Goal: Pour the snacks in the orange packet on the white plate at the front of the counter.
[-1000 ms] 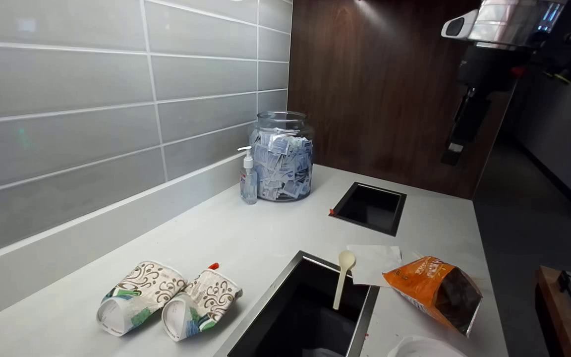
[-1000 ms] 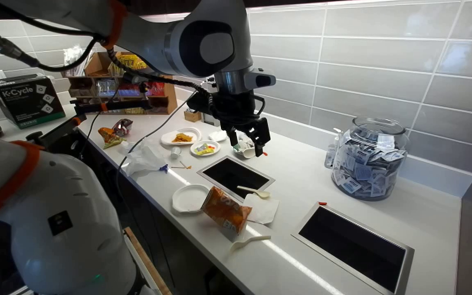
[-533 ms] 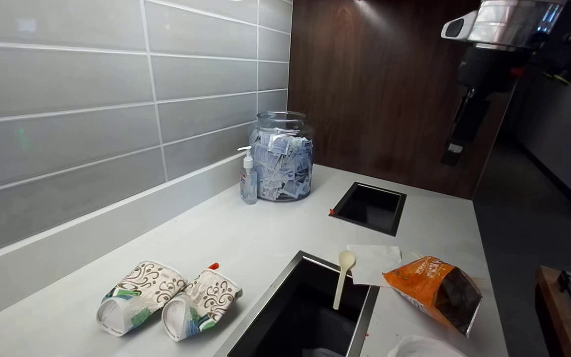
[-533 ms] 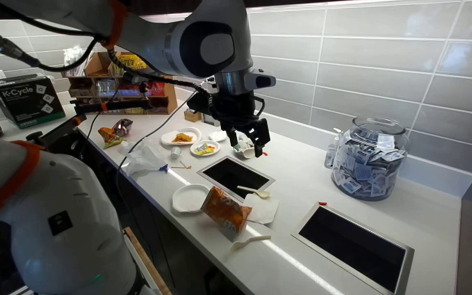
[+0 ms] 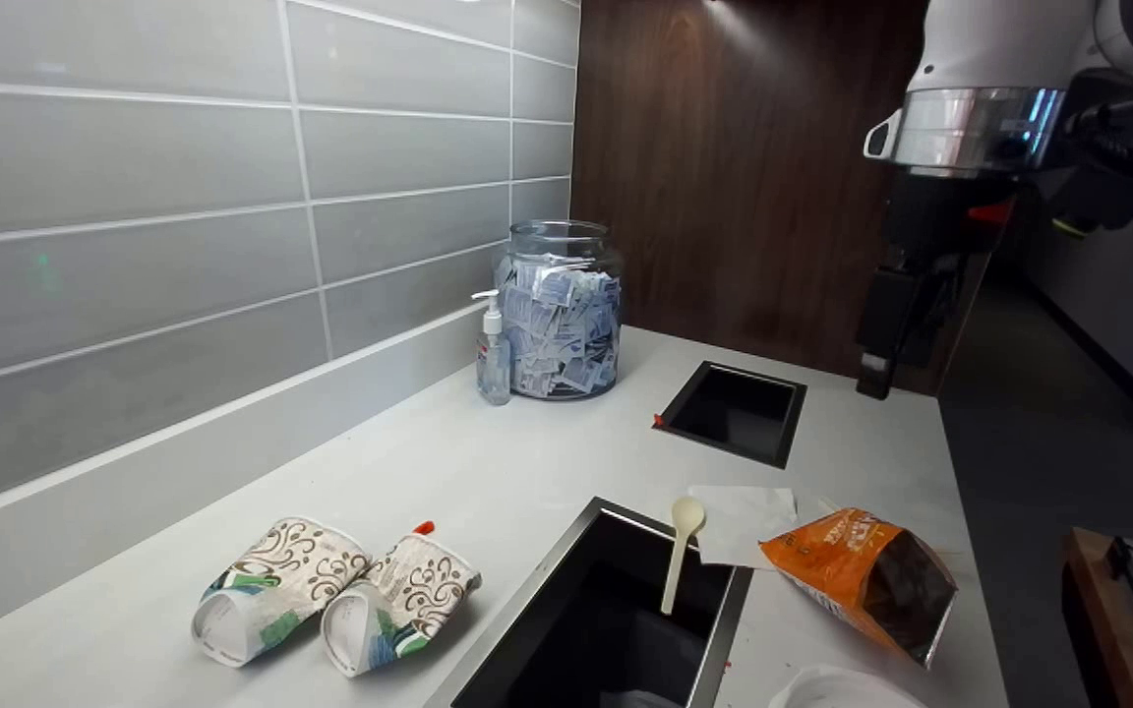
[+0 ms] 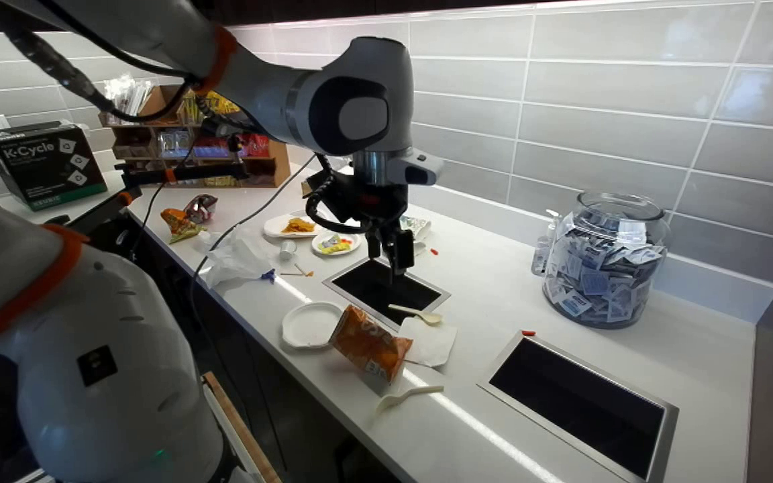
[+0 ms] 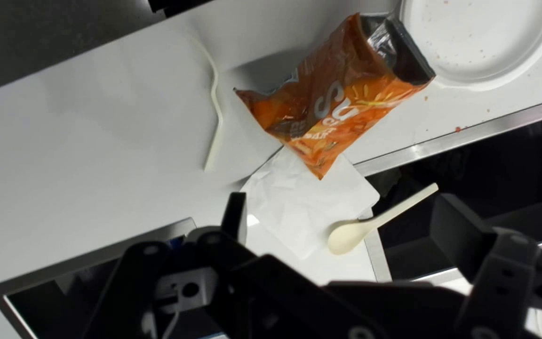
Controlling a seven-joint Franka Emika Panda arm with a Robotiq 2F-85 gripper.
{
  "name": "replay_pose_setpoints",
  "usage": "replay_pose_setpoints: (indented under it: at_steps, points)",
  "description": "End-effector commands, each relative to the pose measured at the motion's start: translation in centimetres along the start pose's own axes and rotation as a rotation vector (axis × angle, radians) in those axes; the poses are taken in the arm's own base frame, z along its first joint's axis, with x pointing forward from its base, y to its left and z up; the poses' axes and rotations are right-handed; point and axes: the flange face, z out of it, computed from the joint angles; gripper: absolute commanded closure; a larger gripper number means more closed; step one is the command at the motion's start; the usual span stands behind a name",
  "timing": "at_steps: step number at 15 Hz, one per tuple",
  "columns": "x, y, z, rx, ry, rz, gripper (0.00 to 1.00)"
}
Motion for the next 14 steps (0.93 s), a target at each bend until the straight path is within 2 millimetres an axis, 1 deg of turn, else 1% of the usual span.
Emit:
replay_pose_setpoints:
  at_steps: [1, 5, 7, 8, 11, 14]
  points:
    - [-0.2, -1.2, 3.2, -0.008, -0.095, 0.173, 0.0]
    - [-0.5, -2.3, 6.2, -0.007, -0.166, 0.284, 0.0]
    - [-0.6, -2.7, 7.5, -0.021, -0.146, 0.262, 0.0]
    - [-0.3, -2.2, 6.0, -0.024, -0.15, 0.246, 0.0]
    - [-0.3, -2.5, 7.1, -0.029, -0.157, 0.243, 0.0]
    - [-0.3, -2.5, 7.2, -0.029, -0.158, 0.243, 0.0]
